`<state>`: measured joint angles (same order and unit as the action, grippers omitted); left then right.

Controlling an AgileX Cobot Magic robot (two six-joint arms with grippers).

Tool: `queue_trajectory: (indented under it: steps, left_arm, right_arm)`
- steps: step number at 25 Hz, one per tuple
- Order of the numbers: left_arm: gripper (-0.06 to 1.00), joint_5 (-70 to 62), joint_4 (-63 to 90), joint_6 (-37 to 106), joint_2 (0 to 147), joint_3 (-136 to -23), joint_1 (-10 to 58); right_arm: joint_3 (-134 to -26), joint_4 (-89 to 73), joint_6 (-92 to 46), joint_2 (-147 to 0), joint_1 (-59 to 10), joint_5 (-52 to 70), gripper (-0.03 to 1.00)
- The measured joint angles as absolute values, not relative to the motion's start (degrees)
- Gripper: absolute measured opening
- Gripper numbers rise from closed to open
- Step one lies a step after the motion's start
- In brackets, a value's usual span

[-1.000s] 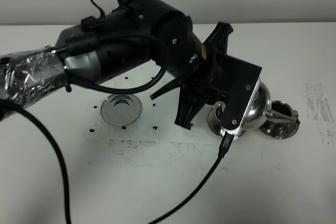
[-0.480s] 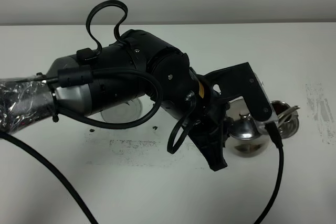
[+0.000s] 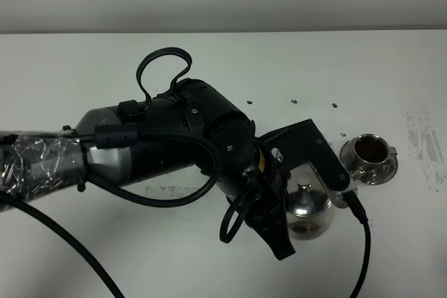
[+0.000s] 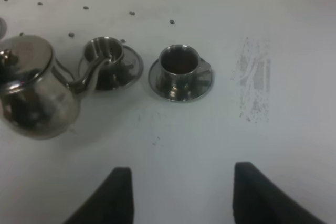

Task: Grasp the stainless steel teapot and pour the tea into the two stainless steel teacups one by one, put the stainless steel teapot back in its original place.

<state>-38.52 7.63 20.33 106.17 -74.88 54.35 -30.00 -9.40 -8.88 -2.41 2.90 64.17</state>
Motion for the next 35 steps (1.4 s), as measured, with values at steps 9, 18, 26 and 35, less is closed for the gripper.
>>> queue_trajectory:
  steps: [9,18,26,35]
  left_arm:
    - [0.2,-35.4,0.0,9.4,107.0,-74.8,55.0]
    - [0.2,-29.5,0.0,9.2,111.1,-74.6,56.5]
    - [0.2,-26.0,0.9,9.2,113.8,-74.6,56.8]
    - [0.2,-22.5,1.0,9.2,114.0,-74.6,57.4]
  right_arm:
    - [-30.0,-9.4,-8.9,-2.4,2.9,64.2,0.42]
    - [-30.0,-9.4,-8.9,-2.4,2.9,64.2,0.42]
    - [-30.0,-9.4,-8.9,-2.4,2.9,64.2,0.42]
    - [-30.0,-9.4,-8.9,-2.4,2.9,64.2,0.42]
